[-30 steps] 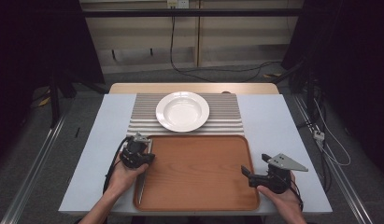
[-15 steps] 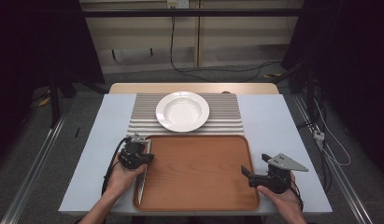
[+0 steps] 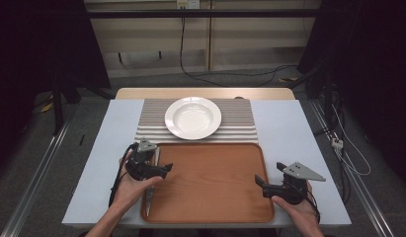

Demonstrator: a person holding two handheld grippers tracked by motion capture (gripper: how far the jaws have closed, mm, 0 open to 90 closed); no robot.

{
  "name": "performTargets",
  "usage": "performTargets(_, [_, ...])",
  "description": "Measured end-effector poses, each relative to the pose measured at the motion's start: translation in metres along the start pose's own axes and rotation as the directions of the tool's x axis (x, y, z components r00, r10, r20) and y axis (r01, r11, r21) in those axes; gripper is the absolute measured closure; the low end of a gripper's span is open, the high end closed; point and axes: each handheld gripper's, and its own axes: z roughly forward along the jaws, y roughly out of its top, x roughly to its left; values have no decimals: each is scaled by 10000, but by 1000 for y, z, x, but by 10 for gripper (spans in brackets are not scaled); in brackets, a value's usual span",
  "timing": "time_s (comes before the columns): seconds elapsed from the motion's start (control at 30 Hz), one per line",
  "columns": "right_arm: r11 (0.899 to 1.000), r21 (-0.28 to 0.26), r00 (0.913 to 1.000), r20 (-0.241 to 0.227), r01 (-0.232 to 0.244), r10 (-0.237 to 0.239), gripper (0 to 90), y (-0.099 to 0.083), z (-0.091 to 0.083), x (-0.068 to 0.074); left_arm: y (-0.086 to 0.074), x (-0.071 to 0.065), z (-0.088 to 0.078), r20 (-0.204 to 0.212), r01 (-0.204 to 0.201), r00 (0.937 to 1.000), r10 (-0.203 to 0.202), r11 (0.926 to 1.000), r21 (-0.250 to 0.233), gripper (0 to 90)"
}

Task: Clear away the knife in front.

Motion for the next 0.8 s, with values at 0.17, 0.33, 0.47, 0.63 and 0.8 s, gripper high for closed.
performTargets(0.17, [10000, -8, 10000, 27, -55, 55, 77, 0, 1, -1, 4, -11, -11, -49, -721, 9974, 720, 9970, -267, 55])
performTargets(0.33, [10000, 18, 10000, 6, -94, 94, 77, 0, 2, -1, 1, -16, -16, -341, -1209, 9922, 1196, 9919, -389, 59])
performTargets(0.47, [10000, 17, 10000, 1, -90, 90, 77, 0, 2, -2, -5, -13, -22, -287, -1052, 9942, 1034, 9920, -699, 65])
performTargets(0.63, [10000, 31, 10000, 9, -80, 80, 77, 0, 3, -2, -17, 0, -35, -863, -910, 9928, 827, 9910, -977, 63])
performTargets(0.8, [9999, 81, 9999, 26, -124, 124, 77, 0, 4, -2, -29, 11, -44, -1160, -583, 9922, 463, 9930, -1027, 61])
